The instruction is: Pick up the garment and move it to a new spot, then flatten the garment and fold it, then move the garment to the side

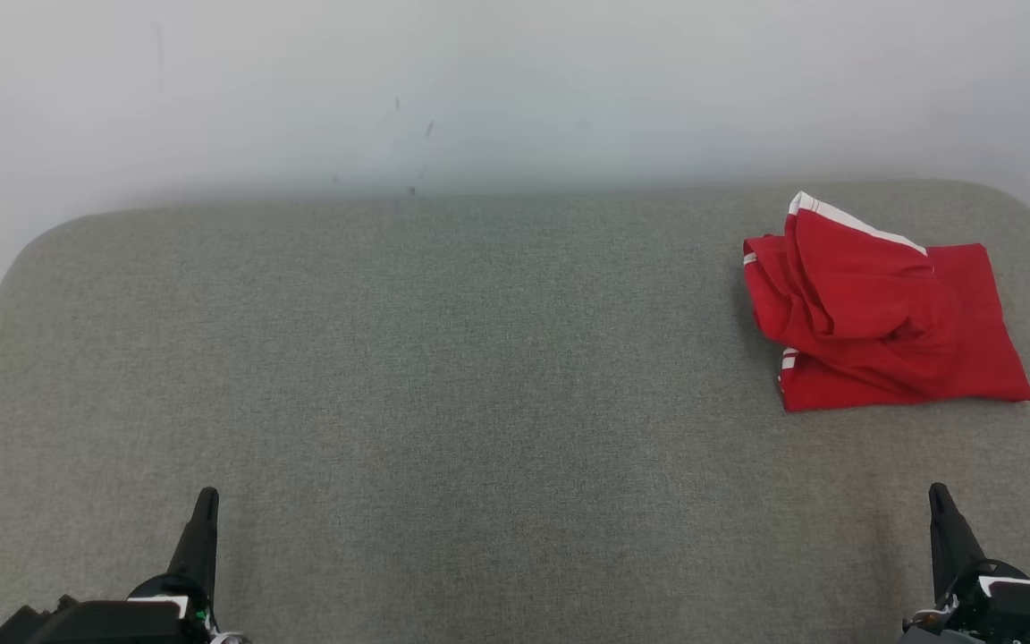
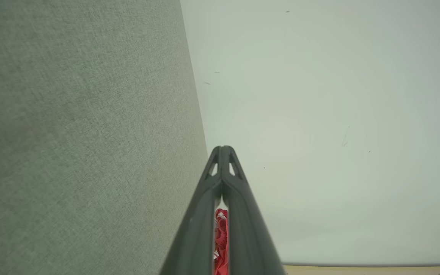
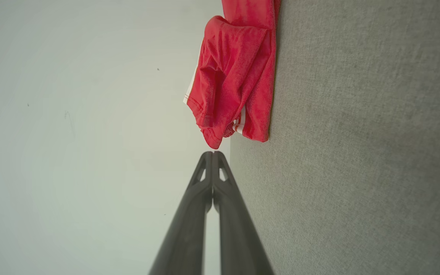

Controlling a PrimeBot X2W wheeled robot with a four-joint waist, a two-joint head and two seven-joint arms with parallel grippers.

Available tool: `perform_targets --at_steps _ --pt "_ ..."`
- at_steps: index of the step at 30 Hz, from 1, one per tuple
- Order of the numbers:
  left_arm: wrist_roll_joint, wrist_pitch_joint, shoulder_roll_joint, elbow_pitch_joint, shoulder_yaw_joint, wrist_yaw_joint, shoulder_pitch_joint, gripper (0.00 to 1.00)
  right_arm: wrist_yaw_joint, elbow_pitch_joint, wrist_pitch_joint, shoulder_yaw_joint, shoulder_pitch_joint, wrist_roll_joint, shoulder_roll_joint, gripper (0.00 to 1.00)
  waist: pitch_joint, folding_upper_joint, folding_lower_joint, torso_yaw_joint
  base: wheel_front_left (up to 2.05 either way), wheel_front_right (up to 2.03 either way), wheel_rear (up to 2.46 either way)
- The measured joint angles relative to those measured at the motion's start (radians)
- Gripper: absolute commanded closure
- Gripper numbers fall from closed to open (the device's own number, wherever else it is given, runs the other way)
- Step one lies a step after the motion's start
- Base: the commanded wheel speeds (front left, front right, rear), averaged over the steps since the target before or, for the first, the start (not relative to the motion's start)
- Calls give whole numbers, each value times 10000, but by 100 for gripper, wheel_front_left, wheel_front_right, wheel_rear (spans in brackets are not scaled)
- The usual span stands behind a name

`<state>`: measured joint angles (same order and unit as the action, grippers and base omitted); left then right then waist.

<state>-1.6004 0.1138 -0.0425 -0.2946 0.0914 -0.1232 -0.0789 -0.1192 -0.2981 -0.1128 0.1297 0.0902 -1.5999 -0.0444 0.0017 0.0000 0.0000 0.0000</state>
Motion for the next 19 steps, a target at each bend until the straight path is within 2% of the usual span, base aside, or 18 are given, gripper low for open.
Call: perform_targets --at_steps 19 --pt "0 0 0 -2 0 0 0 100 0 0 0 0 1 0 0 100 0 0 0 0 0 0 0"
